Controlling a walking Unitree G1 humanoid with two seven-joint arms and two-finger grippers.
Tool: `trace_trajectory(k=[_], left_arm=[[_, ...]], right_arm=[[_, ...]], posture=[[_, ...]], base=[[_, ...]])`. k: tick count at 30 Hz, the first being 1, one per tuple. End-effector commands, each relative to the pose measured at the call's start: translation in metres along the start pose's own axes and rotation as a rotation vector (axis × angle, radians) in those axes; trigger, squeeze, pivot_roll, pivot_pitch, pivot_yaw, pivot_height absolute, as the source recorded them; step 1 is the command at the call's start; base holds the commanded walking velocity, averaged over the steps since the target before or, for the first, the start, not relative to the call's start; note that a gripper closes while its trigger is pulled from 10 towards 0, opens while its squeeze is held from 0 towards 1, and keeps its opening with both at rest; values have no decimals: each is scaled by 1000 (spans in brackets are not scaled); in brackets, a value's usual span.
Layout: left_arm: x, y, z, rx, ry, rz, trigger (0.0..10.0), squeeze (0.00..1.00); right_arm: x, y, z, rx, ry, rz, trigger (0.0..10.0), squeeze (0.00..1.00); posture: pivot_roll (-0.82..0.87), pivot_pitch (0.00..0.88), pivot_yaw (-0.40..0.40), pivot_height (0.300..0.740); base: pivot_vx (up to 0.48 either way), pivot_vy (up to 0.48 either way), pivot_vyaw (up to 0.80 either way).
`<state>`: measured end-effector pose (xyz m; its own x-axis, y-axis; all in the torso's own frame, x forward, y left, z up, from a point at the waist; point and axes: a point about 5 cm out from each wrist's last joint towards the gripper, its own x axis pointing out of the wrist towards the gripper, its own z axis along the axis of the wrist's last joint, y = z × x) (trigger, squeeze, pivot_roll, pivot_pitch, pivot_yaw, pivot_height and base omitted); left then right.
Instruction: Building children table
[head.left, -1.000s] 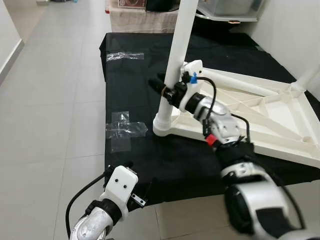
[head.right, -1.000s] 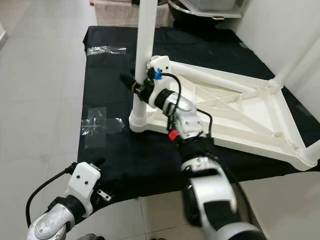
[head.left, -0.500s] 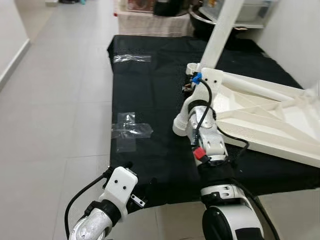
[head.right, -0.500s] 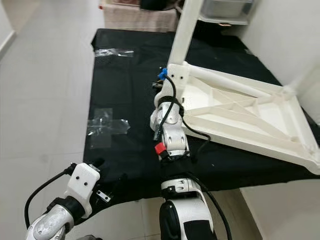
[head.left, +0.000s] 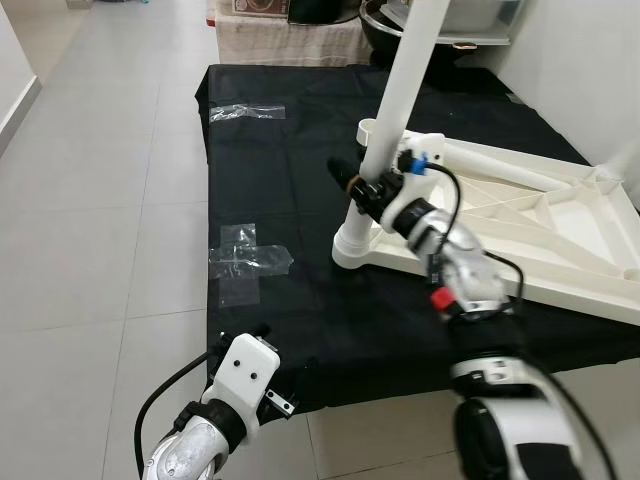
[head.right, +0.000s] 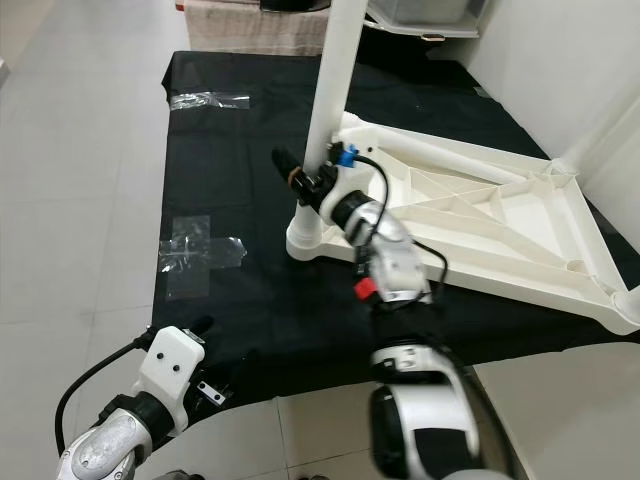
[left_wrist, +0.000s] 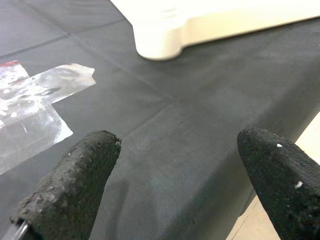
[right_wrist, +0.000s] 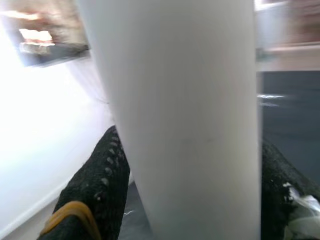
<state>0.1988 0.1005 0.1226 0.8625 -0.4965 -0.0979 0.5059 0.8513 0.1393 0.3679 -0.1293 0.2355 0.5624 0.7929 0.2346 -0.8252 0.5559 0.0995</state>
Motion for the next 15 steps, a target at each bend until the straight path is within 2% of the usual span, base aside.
trace_trajectory(k=[1,2,8,11,12,13,14,15], left_arm=[[0,-2,-5,1,23,-3,10000,0],[0,-2,-5,1,23,-3,10000,0],[0,-2,-5,3,23,-7,10000,0],[0,-2,-5,2,26,-10,10000,0],[0,-1,-5,2,27,-12,10000,0],[0,-1,-5,2,27,-12,10000,0],[0,-1,-5,2,27,-14,10000,0],[0,-1,-5,3,26,-15,10000,0]], right_arm=[[9,18,8,88,-31,354,10000,0],[9,18,8,88,-31,354,10000,0],[17,25,7,117,9,529,10000,0],[19,27,4,112,41,562,10000,0],[22,27,-2,76,96,553,10000,0],[22,27,-2,76,96,553,10000,0],[27,25,-9,37,142,512,0,0],[31,21,-14,-15,178,429,0,0]], posture=[[170,116,-140,740],[170,116,-140,740],[170,124,-133,740],[171,127,-133,740],[167,129,-133,740],[167,129,-133,740],[167,127,-132,740],[168,131,-132,740]], base=[[0,0,0],[0,0,0],[0,0,0],[0,0,0],[0,0,0],[0,0,0],[0,0,0],[0,0,0]])
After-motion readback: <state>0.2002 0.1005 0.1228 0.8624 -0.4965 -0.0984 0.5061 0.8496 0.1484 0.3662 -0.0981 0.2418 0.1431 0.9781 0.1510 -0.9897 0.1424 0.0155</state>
